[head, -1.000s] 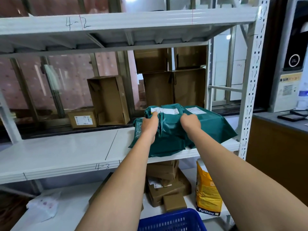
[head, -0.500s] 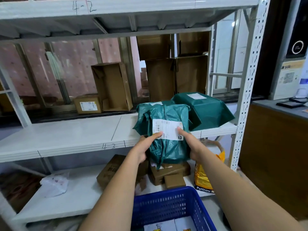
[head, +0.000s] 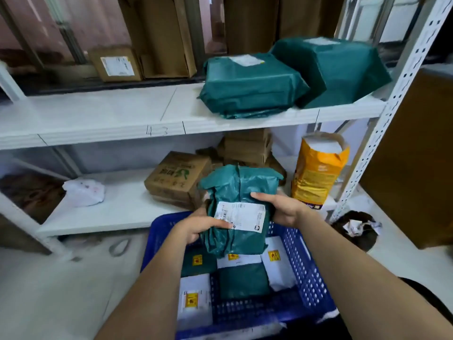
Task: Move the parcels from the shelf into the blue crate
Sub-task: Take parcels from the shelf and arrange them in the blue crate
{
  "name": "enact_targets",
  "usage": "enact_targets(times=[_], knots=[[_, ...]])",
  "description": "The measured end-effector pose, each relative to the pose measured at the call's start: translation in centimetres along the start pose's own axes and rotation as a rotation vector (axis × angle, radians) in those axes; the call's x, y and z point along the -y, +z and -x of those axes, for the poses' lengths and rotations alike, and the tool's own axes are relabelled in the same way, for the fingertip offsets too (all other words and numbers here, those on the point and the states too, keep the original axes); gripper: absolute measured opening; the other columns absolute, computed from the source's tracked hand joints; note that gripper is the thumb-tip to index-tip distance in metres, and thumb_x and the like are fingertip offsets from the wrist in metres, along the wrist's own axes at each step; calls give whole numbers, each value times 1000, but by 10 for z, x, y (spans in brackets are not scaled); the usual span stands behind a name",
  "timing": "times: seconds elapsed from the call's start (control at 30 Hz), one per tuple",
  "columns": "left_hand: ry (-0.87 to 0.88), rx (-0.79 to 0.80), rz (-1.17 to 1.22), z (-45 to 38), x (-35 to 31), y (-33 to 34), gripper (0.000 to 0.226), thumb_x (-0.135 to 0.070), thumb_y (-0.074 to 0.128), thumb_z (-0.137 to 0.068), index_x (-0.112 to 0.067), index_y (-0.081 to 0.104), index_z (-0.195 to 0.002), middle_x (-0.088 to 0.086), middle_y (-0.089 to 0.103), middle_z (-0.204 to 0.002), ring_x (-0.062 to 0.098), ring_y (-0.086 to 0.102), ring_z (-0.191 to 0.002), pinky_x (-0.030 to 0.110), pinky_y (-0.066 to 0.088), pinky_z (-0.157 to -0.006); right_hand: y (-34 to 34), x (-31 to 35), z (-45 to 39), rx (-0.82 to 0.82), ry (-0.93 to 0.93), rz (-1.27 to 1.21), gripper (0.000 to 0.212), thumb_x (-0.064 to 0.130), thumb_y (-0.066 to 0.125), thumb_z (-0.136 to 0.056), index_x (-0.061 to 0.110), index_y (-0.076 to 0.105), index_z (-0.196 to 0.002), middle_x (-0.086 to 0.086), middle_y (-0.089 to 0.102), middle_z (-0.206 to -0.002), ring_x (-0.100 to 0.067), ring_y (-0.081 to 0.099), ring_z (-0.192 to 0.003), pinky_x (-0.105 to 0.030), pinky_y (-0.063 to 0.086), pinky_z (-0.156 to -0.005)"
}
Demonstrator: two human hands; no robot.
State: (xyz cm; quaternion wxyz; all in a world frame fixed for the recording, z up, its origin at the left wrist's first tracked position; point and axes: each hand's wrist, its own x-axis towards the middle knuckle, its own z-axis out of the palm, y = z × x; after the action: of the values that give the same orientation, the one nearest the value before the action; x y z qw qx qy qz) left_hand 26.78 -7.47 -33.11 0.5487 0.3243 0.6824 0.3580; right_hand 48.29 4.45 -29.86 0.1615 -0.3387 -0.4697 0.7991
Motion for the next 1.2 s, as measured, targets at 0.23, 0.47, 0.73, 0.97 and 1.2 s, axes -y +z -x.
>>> enact_targets(times=[0.23, 0.47, 0.73, 0.97, 1.2], knots=[[-79, -65, -39, -33, 108, 1, 110, -31, 99, -45, -24, 45, -140, -7, 63, -131, 12, 59, -118, 39, 44, -108, -22, -86, -51, 40, 91, 76, 53, 5, 76, -79, 9, 59, -129, -9, 67, -125, -27, 63, -117, -47, 47, -103], [-283, -120, -157, -63, 181, 7, 72, -1, 68, -83, -22, 36, -145, 0, 53, -132, 26, 53, -118, 45, 49, -97, -45, -173, -75, 4, 299, 251, 46, 5, 81, -76, 15, 65, -118, 4, 70, -115, -16, 64, -110, -36, 49, -100], [-407, -427, 355, -99, 224, 23, 56, -66, 55, -85, -30, 51, -127, 0, 59, -121, 28, 60, -110, 44, 54, -88, -61, -262, -96, -24, 325, 267, 57, -4, 85, -66, 21, 67, -114, 5, 68, -121, -18, 60, -118, -43, 43, -108], [-348, -377, 94, -113, 282, 60, 30, -41, 75, -82, -25, 61, -102, 3, 71, -110, 24, 68, -96, 44, 56, -90, -70, -293, -100, 248, 565, 516, 69, 19, 87, -70, 21, 57, -133, 15, 62, -128, -8, 55, -123, -28, 37, -110], [-357, -386, -482, -115, 282, 73, 71, -58, 57, -86, -28, 35, -146, 12, 28, -149, 33, 21, -142, 42, 23, -116, -65, -283, -111, -493, 268, 533, 67, 61, 51, -90, 27, 34, -146, -1, 52, -135, -22, 54, -116, -41, 37, -108]])
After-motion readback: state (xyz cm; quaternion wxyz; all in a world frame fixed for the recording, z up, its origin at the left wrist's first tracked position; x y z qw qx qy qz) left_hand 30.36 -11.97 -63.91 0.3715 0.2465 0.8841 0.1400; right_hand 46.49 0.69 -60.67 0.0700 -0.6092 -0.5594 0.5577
